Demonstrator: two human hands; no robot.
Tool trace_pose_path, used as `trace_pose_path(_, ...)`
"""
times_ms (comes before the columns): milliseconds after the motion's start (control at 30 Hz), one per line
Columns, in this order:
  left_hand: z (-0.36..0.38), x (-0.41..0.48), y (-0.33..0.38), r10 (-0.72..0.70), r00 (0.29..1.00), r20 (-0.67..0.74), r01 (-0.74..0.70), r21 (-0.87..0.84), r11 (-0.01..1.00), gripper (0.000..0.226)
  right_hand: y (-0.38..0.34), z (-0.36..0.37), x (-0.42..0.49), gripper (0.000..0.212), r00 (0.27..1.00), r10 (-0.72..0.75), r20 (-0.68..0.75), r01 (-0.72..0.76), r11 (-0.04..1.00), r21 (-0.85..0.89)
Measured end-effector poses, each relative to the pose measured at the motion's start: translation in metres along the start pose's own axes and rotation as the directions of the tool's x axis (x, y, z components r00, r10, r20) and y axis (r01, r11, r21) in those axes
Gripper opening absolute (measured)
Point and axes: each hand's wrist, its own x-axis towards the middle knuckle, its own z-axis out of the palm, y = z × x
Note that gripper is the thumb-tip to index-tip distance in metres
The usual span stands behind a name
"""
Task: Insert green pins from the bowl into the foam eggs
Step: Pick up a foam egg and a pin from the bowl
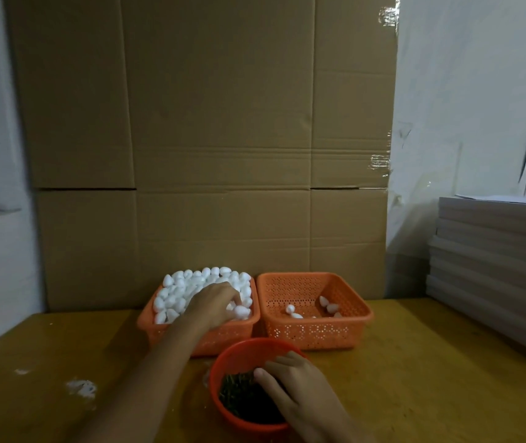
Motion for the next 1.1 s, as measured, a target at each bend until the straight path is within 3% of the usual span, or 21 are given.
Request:
trace_pose_path(67,0.009,-0.003,0.001,0.000,0.994,-0.107,-0.019,-0.173,0.985,0.052,0.002,-0.001,-0.001,0.058,1.000,-0.006,-0.008,0.006,1.000,-0.005)
trace_pose_path(133,0.016,-0.011,0.003,-0.074,0.979,-0.188,-0.029,-0.495,0.868,0.034,0.004,-0.001,-0.003,0.057,1.000,-0.014,-0.016,0.014,1.000,-0.013)
trace_pose_path(200,0.016,-0.020,0.005,-0.176,0.978,-0.109,-0.008,-0.870,0.492,0.011,0.004,-0.002,-0.005,0.057,1.000,-0.016,-0.022,0.016,1.000,-0.007)
trace_pose_path(233,0.015,-0.026,0.006,-0.200,0.978,-0.063,0.000,-0.953,0.302,0.007,0.003,-0.003,-0.006,0.058,1.000,-0.010,-0.021,0.010,1.000,0.001)
trace_pose_path(333,0.013,-0.040,0.005,-0.294,0.955,0.031,0.035,-0.999,0.007,0.021,-0.001,-0.003,-0.007,0.066,1.000,0.017,-0.024,-0.016,0.999,0.038)
trace_pose_path(500,0.019,-0.056,0.001,-0.260,0.964,0.061,-0.020,-0.955,-0.297,0.020,0.000,-0.004,-0.008,0.060,0.998,0.030,-0.046,-0.026,0.995,0.101)
trace_pose_path(600,0.023,-0.062,0.001,-0.192,0.981,0.028,-0.055,-0.909,-0.413,0.045,0.000,-0.003,-0.009,0.055,0.998,0.026,-0.055,-0.020,0.993,0.113)
trace_pose_path(767,0.023,-0.061,-0.001,-0.212,0.974,0.080,-0.053,-0.830,-0.555,0.040,-0.003,-0.004,-0.010,0.064,0.998,0.040,-0.056,-0.033,0.992,0.121)
trace_pose_path(967,0.031,-0.063,-0.005,-0.173,0.982,0.072,-0.044,-0.810,-0.585,0.042,-0.004,-0.004,-0.010,0.071,0.998,0.043,-0.051,-0.037,0.993,0.112)
trace_pose_path(1100,0.033,-0.064,-0.006,-0.163,0.986,0.047,-0.056,-0.815,-0.576,0.033,-0.002,-0.003,-0.010,0.061,0.997,0.045,-0.068,-0.036,0.992,0.123)
